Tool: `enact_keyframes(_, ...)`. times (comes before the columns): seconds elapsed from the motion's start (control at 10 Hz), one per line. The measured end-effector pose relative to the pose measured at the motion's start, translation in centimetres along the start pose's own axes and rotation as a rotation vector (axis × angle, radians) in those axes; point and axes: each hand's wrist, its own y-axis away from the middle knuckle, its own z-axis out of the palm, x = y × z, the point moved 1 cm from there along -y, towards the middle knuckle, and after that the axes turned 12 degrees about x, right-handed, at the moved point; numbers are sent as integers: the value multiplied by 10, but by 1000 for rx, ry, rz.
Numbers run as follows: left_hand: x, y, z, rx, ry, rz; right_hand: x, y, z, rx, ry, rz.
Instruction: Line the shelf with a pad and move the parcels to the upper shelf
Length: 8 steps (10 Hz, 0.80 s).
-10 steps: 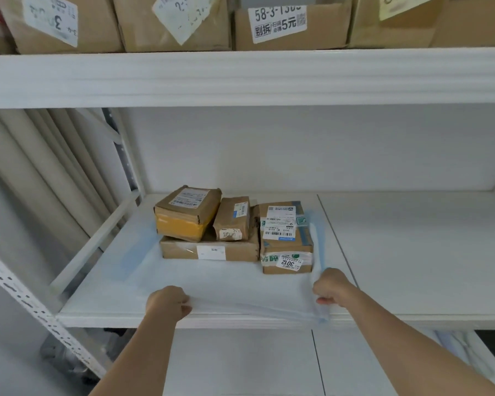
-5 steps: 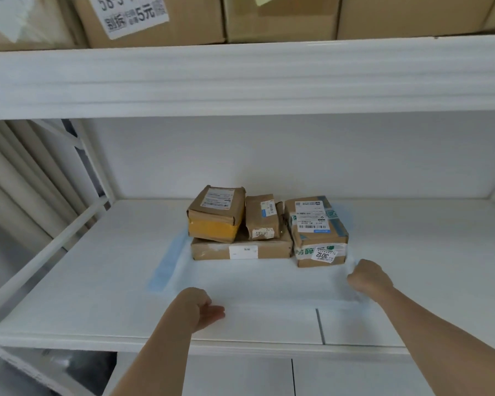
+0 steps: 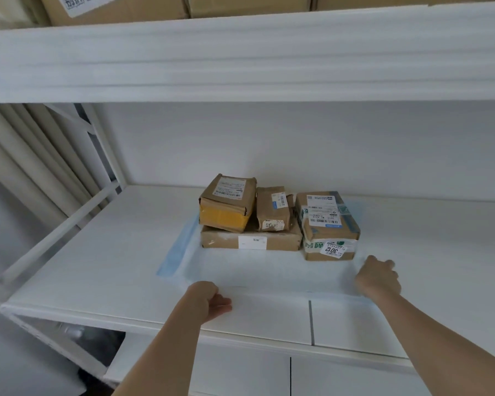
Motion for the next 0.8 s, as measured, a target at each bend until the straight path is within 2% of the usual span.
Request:
enact_keyframes(0.2, 2, 18, -9, -23, 53, 28, 8, 14, -16, -52, -20, 20)
enact_keyframes(0.4, 6, 46, -30, -107, 43, 98, 4, 45, -32, -21, -77, 19)
enact_keyframes(0.6, 7, 83, -70, -142, 103, 223, -15, 102, -58, -5, -155, -70)
enact_keyframes(0.8, 4, 133, -132, -171, 188, 394, -36, 176, -86, 82, -273, -211)
